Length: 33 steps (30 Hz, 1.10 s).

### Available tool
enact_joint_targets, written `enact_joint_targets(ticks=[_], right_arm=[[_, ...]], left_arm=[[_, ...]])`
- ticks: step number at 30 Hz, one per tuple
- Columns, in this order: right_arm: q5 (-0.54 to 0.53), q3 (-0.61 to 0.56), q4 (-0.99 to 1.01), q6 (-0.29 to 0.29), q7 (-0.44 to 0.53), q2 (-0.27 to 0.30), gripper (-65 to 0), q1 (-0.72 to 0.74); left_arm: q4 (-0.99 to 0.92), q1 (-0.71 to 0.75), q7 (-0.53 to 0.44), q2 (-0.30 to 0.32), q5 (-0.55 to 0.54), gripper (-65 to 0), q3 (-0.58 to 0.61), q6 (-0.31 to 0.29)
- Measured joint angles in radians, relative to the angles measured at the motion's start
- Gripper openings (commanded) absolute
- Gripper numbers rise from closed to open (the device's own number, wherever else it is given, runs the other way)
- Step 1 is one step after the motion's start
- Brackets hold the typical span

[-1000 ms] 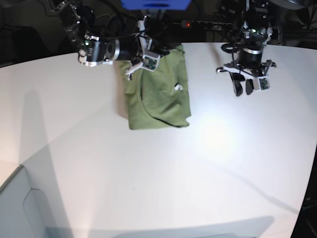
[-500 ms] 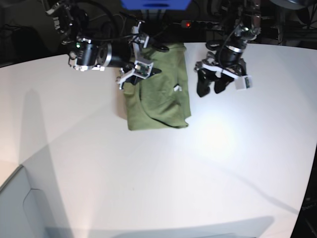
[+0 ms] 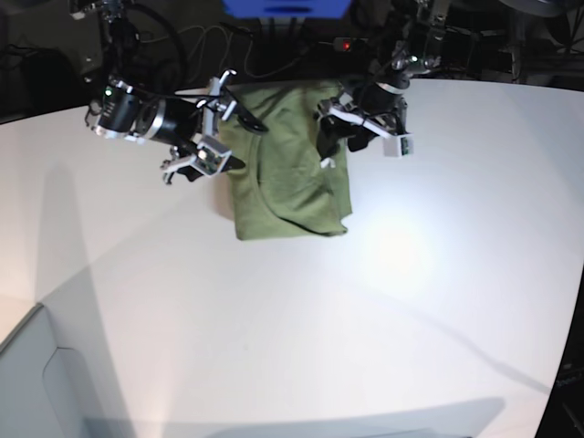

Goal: Fold the T-shirt properly

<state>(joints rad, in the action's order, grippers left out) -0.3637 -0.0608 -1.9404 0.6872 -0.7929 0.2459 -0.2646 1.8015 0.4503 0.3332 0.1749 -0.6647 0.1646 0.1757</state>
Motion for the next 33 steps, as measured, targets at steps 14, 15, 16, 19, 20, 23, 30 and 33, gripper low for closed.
enact_joint_targets(ticks=[14, 15, 16, 19, 20, 23, 30, 33], right_arm=[[0.000, 0.008, 0.002, 0.000, 0.002, -0.005, -28.2, -0.006], [0.000, 0.008, 0.003, 0.000, 0.003, -0.005, -28.2, -0.005], [0.000, 0.008, 0.003, 0.000, 0.004, -0.005, -28.2, -0.005], [0.000, 0.008, 0.003, 0.000, 0.003, -0.005, -28.2, -0.005], [0.000, 0.008, 0.003, 0.000, 0.003, -0.005, -28.2, -0.005], [0.000, 0.008, 0.003, 0.000, 0.003, -0.005, -28.2, -0.003], [0.000, 0.008, 0.003, 0.000, 0.003, -0.005, -28.2, -0.002], [0.000, 0.008, 0.003, 0.000, 0.003, -0.005, -28.2, -0.002]], left_arm=[[-0.067, -0.092, 0.003, 0.003, -0.005, -29.2, 0.058, 0.000], [-0.077, -0.100, 0.004, 0.005, -0.005, -29.2, 0.076, 0.000], [-0.085, -0.108, 0.005, 0.004, -0.006, -29.2, 0.090, 0.000], [-0.098, -0.125, 0.003, 0.000, -0.006, -29.3, 0.123, -0.001], [-0.106, -0.130, 0.002, 0.000, -0.006, -29.3, 0.130, 0.000], [-0.121, -0.132, 0.001, 0.000, -0.006, -29.4, 0.140, 0.000], [-0.121, -0.132, 0.000, 0.002, -0.006, -45.8, 0.135, 0.000], [-0.121, -0.132, 0.000, 0.003, -0.006, -49.5, 0.135, 0.000]])
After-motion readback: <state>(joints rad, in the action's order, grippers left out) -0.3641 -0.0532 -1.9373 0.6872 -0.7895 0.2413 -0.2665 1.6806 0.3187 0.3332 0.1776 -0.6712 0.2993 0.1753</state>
